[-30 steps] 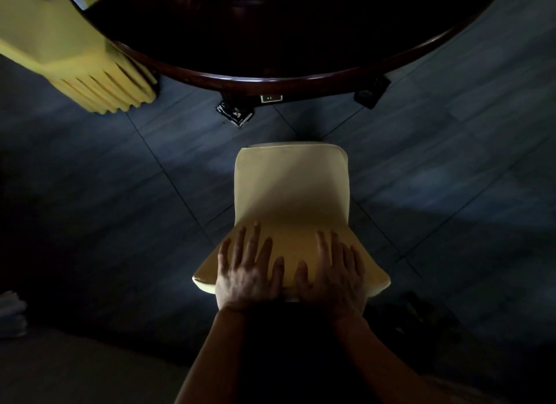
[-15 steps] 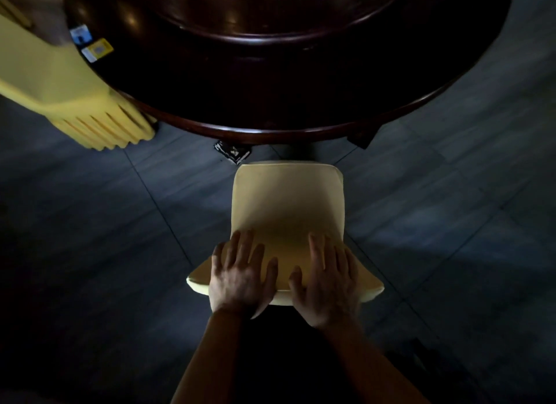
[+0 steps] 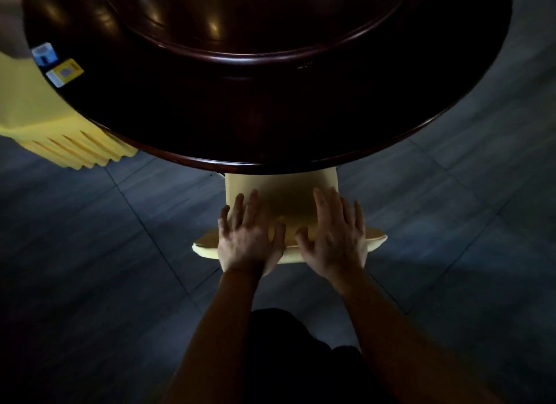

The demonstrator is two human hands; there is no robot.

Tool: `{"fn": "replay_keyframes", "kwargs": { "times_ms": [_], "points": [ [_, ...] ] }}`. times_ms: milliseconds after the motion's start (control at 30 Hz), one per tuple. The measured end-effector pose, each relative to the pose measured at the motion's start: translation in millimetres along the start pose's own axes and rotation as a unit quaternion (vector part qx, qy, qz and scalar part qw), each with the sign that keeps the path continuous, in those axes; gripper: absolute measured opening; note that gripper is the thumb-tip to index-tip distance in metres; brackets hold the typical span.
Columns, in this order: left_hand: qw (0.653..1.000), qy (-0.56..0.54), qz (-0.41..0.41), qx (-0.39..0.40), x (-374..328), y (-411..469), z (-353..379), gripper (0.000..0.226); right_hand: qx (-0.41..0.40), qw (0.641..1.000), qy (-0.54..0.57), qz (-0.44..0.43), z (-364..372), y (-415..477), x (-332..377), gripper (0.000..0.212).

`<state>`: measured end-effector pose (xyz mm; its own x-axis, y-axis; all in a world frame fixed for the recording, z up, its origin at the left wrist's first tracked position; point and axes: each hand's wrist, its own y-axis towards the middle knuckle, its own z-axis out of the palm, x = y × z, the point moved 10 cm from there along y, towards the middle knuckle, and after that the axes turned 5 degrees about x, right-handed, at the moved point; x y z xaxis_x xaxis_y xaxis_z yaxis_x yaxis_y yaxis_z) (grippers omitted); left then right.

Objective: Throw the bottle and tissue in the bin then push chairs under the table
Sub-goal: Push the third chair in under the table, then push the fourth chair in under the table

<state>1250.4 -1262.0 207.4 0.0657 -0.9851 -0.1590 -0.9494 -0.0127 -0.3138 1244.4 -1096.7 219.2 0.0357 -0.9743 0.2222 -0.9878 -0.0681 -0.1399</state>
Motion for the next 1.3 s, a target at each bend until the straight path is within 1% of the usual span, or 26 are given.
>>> {"fn": "replay_keyframes", "kwargs": {
  "times_ms": [133,233,300,400,467,533,633,767,833,933,1033,1100,1167,1233,1300],
  "points": [
    [1.0,-0.007,0.003,-0.025,-1,41,-12,0.065,-0.005,1.0,0.001,0.008,-7,44,0,0.08],
    [0.997,-0.014,0.01,-0.07,-1,66,-28,0.056,-0.015,1.0,0.0,0.008,-11,71,1,0.078],
    [0.996,-0.016,0.009,-0.082,-1,87,-36,0.053,-0.023,1.0,0.0,0.007,-15,94,3,0.077],
    [0.995,-0.034,-0.022,-0.087,-8,116,-43,0.049,-0.03,0.999,-0.011,-0.005,-20,122,-6,0.078],
    [0.994,-0.041,-0.019,-0.1,-21,121,-43,0.048,-0.041,0.999,-0.016,-0.023,-25,133,-14,0.079],
    [0.996,-0.043,-0.017,-0.082,-36,126,-41,0.049,-0.042,0.998,-0.025,-0.039,-30,139,-26,0.077],
    [0.995,-0.06,-0.041,-0.061,-49,129,-39,0.05,-0.028,0.997,-0.032,-0.059,-33,148,-40,0.076],
    [0.992,-0.069,-0.064,-0.088,-51,127,-43,0.047,-0.019,0.998,-0.004,-0.062,-35,152,-43,0.072],
    [0.992,-0.06,-0.073,-0.087,-46,125,-45,0.049,0.004,0.998,0.007,-0.064,-32,150,-40,0.073],
    [0.99,-0.078,-0.069,-0.091,-40,121,-45,0.052,0.044,0.997,0.001,-0.066,-24,152,-40,0.08],
    [0.987,-0.092,-0.081,-0.105,-24,107,-43,0.054,0.078,0.996,0.002,-0.044,-20,158,-38,0.086],
    [0.987,-0.089,-0.099,-0.092,-8,93,-41,0.06,0.079,0.996,0.023,-0.043,-22,161,-26,0.085],
    [0.984,-0.095,-0.131,-0.071,17,76,-36,0.072,0.074,0.994,0.048,-0.062,-25,160,0,0.084],
    [0.977,-0.104,-0.168,-0.079,48,56,-37,0.076,0.068,0.992,0.064,-0.082,-24,155,30,0.083],
    [0.968,-0.107,-0.202,-0.104,80,29,-43,0.073,0.051,0.99,0.062,-0.115,-22,144,69,0.081]
  ]
}}
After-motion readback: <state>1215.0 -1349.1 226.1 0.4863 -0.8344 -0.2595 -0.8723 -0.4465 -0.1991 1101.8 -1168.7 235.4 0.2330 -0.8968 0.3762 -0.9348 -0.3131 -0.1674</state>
